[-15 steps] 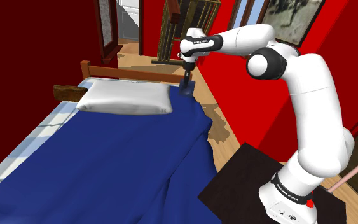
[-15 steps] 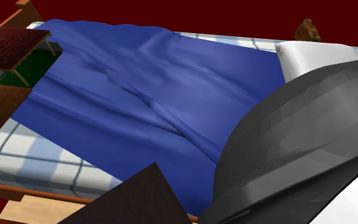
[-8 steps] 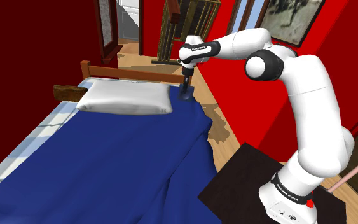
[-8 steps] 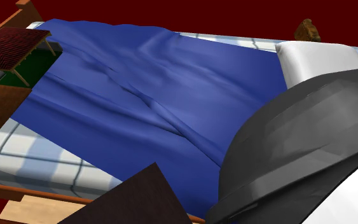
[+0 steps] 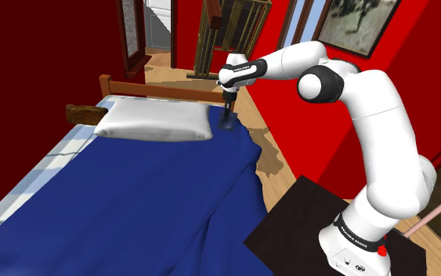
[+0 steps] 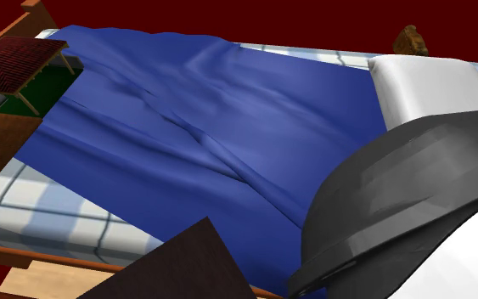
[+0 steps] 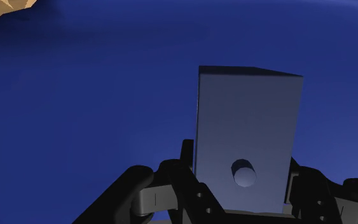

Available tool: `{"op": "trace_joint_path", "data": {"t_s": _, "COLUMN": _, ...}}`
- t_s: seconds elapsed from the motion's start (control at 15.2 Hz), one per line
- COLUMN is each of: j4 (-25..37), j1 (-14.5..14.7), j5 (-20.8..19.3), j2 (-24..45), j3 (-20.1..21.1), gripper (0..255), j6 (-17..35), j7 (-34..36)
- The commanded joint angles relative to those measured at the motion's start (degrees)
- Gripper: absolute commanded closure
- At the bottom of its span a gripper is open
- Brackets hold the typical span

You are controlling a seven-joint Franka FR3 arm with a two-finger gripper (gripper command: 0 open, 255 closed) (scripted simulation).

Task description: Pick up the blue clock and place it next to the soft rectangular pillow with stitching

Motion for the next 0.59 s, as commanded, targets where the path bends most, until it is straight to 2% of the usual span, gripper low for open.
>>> {"op": "trace_joint_path", "data": {"t_s": 0.0, "j4": -0.87, "j1": -0.04, "j5": 0.06, "j2": 0.39, "j3": 0.03, "gripper": 255, "j6": 1.3, "j7": -0.1}}
{"op": "trace_joint_path", "data": {"t_s": 0.26, "j4": -1.43, "j1": -0.09, "j5": 0.22, "j2": 2.14, "j3": 0.16, "gripper": 255, "j6": 3.61, "j7": -0.18}}
{"op": "trace_joint_path", "data": {"t_s": 0.53, "j4": -1.43, "j1": -0.09, "j5": 0.22, "j2": 2.14, "j3": 0.16, "gripper": 255, "j6": 3.61, "j7": -0.18}}
